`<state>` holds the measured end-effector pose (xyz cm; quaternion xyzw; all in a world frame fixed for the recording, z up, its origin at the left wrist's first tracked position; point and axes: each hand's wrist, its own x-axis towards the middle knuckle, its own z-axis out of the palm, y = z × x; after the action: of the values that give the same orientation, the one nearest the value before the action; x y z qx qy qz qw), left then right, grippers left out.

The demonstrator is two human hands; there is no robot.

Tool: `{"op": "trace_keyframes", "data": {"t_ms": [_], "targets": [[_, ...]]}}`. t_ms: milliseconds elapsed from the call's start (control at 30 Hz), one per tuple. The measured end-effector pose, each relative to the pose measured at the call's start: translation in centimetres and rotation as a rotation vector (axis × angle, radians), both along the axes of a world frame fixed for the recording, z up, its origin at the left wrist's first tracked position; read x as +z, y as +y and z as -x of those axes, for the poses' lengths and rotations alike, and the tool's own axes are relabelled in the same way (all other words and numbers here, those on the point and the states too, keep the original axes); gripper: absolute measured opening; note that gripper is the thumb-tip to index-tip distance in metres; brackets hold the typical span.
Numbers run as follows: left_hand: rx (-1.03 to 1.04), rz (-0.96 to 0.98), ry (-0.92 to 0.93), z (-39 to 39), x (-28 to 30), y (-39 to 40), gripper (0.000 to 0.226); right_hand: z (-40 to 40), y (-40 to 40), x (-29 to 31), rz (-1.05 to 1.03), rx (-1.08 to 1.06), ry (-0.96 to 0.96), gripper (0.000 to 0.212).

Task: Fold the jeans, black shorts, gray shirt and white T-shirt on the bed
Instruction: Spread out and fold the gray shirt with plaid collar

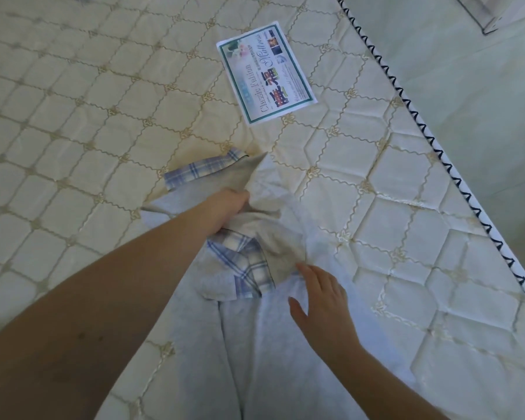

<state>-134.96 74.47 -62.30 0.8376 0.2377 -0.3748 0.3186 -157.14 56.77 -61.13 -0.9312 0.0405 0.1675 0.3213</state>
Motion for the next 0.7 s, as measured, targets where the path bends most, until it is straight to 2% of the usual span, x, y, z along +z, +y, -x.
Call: {"op": "trace_keyframes", "data": {"t_ms": [67,133,200,267,300,333,400,500,533,600,700], "targets": [[-0.165,-0.083,-0.158,1.7,-0.7,0.4,0.071,1.5,-0.7,-1.5,0.103,0.044,0.088,0.066],[-0.383,-0.060,-0.334,3.8,-1.0,0.7,0.092,2.2,-0.6,-2.2,0.158,0.075,0.139,0.075],[-0.610,-0.004,-0.378,5.6,-1.1,1.2,0.104,2.7,-0.4,-3.1,0.218,0.071,0.099,0.079],[-0.836,-0.056,-0.383,6.8,-1.3,2.2,0.099,2.8,-0.4,-3.6,0.295,0.048,0.053,0.075],[-0.897,-0.095,-0.402,7.3,-1.5,2.6,0.090,2.7,-0.5,-3.8,0.331,0.043,0.039,0.070],[-0.903,-0.121,-0.436,7.7,-1.6,2.9,0.076,2.5,-0.6,-4.0,0.359,0.039,0.039,0.064],[-0.774,-0.141,-0.536,8.0,-1.4,3.3,0.045,2.4,-1.0,-4.3,0.394,0.045,0.030,0.052],[-0.649,-0.187,-0.676,7.9,-0.4,3.7,0.020,2.0,-1.5,-4.4,0.384,0.038,0.014,0.042],[-0.652,-0.184,-0.744,7.9,0.0,4.0,0.017,1.8,-1.5,-4.3,0.366,0.027,0.015,0.037],[-0.665,-0.169,-0.871,8.1,1.0,4.5,0.029,1.6,-0.9,-4.1,0.301,-0.008,0.022,0.031],[-0.721,-0.164,-1.075,8.7,1.7,5.6,0.042,1.6,0.2,-4.0,0.285,-0.016,0.014,0.033]]}}
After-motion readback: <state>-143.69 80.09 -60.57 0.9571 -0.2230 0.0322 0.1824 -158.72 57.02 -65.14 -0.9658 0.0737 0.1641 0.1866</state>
